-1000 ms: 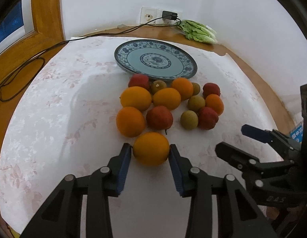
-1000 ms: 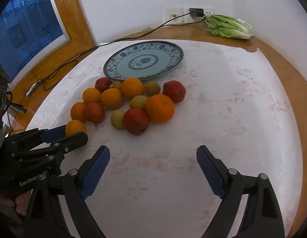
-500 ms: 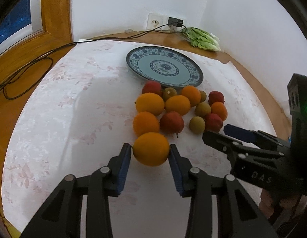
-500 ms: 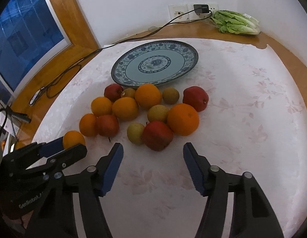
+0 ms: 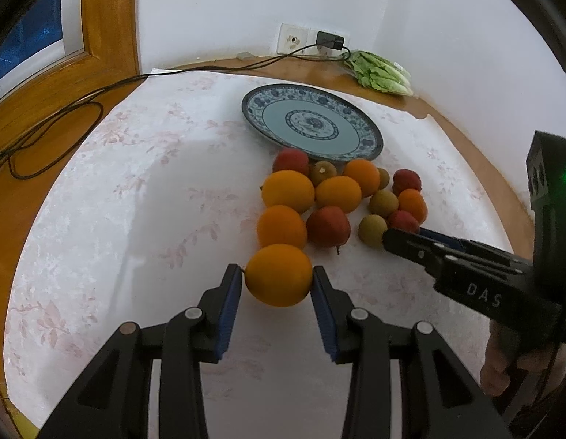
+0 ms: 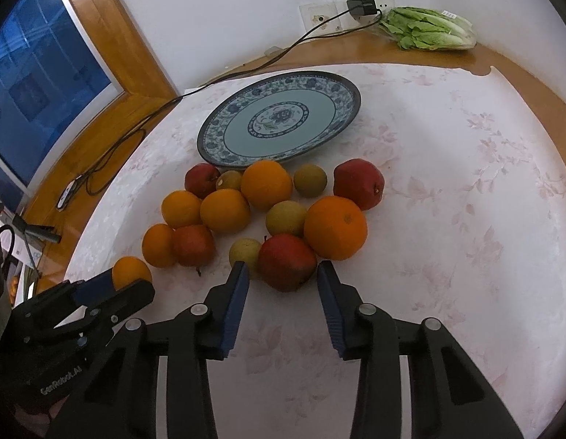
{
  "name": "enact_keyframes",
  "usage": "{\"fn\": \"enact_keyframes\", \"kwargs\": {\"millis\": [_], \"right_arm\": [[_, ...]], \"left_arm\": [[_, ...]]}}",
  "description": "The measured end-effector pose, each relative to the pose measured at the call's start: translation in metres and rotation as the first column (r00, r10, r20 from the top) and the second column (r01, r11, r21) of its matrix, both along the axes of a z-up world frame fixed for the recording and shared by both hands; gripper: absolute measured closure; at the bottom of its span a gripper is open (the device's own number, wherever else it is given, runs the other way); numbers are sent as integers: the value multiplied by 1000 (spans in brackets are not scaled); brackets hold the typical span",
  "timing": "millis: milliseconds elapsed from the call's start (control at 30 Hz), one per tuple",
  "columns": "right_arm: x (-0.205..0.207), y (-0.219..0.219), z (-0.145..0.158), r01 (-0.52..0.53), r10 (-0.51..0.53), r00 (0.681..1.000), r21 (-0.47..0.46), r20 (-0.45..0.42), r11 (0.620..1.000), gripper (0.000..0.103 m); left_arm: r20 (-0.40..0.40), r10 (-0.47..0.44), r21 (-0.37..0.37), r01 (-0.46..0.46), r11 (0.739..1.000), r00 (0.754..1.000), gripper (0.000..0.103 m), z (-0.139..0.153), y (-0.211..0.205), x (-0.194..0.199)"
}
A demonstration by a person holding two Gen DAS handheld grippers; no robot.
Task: Organize fruits
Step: 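Close the right tool on a red apple while the left tool holds the orange, then carry the orange with the left tool while the right tool carries the apple to the plate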
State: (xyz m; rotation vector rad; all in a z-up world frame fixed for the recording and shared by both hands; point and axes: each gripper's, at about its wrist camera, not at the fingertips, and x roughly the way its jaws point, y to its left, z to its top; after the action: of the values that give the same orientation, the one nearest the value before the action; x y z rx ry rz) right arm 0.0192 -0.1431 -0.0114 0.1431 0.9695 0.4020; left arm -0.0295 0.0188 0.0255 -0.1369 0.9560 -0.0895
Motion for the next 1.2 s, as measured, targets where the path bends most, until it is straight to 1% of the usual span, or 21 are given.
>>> {"fn": "enact_keyframes", "kwargs": {"millis": [167, 267, 500, 833, 1100, 1200], "right_arm": [[1, 3, -1, -11, 11, 1000, -7, 7, 1000, 62], [2, 2, 0, -6, 6, 1000, -9, 15, 1000, 69], [-1, 0, 3, -13, 14, 1000, -14, 25, 1000, 70], [-11, 1, 23, -49, 50, 997, -9, 61, 999, 70], [-12, 1, 41, -73, 74, 993, -13, 89, 997, 70], [-10, 1, 49, -81, 82, 992, -19, 100, 997, 70]], "left_arm": [[1, 1, 1, -1, 1000, 1000, 62, 0, 0, 0], [3, 2, 1, -2, 1000, 1000, 62, 0, 0, 0], [15, -3, 4, 3, 1000, 1000, 62, 6, -1, -1], [29, -26, -17, 26, 1000, 999, 62, 21, -4, 3], [41, -45, -29, 46, 999, 998, 62, 37, -5, 20], [48, -61, -45, 64, 997, 997, 62, 44, -6, 27]]}}
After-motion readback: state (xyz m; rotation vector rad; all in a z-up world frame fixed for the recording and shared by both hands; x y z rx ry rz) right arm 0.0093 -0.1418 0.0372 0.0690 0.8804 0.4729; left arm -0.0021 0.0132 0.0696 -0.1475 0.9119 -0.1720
